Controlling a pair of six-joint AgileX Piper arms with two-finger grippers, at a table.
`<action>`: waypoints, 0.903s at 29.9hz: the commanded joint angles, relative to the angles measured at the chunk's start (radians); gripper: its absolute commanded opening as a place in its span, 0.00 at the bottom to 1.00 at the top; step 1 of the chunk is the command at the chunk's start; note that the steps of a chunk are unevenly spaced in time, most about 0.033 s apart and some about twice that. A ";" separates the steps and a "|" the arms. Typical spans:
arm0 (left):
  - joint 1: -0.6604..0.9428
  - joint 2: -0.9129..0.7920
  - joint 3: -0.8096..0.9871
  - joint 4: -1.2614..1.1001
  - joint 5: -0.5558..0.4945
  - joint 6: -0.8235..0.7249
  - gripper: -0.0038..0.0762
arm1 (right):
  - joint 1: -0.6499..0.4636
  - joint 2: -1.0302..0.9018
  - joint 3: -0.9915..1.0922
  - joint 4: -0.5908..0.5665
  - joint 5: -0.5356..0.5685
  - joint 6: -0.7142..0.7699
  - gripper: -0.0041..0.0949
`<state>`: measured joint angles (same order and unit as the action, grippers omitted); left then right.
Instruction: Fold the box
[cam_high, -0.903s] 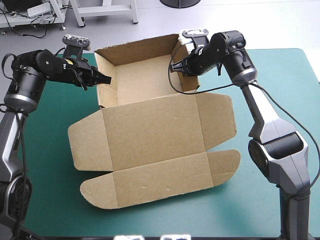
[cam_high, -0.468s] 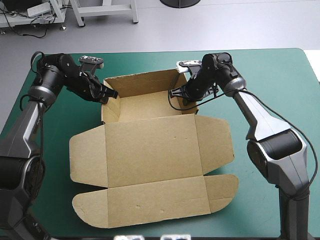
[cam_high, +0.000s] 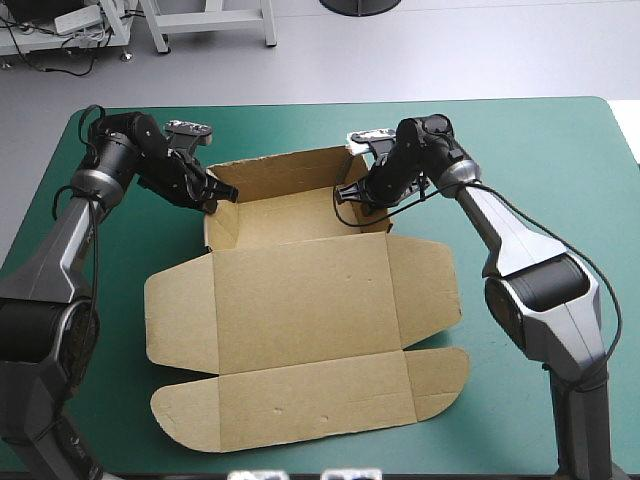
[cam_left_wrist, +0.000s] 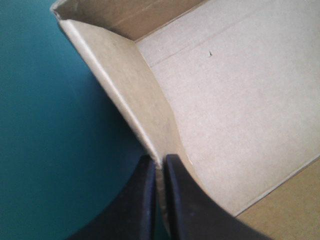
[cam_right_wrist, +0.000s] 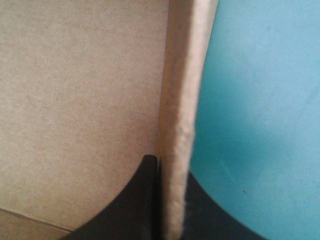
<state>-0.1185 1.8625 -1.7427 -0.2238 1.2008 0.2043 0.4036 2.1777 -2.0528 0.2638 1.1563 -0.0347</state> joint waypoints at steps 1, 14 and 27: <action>-0.007 -0.048 -0.029 0.002 -0.058 0.015 0.04 | 0.007 -0.072 -0.023 0.015 -0.006 -0.073 0.02; -0.007 -0.047 -0.029 -0.003 -0.032 0.015 0.18 | 0.026 -0.072 -0.023 -0.122 0.011 -0.151 0.19; -0.007 -0.030 -0.101 -0.045 0.012 0.015 0.46 | 0.038 -0.078 -0.090 -0.207 -0.006 -0.149 0.33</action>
<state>-0.1256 1.8853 -1.7809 -0.2294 1.2161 0.2191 0.4430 2.1777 -2.0756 0.0821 1.1634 -0.1793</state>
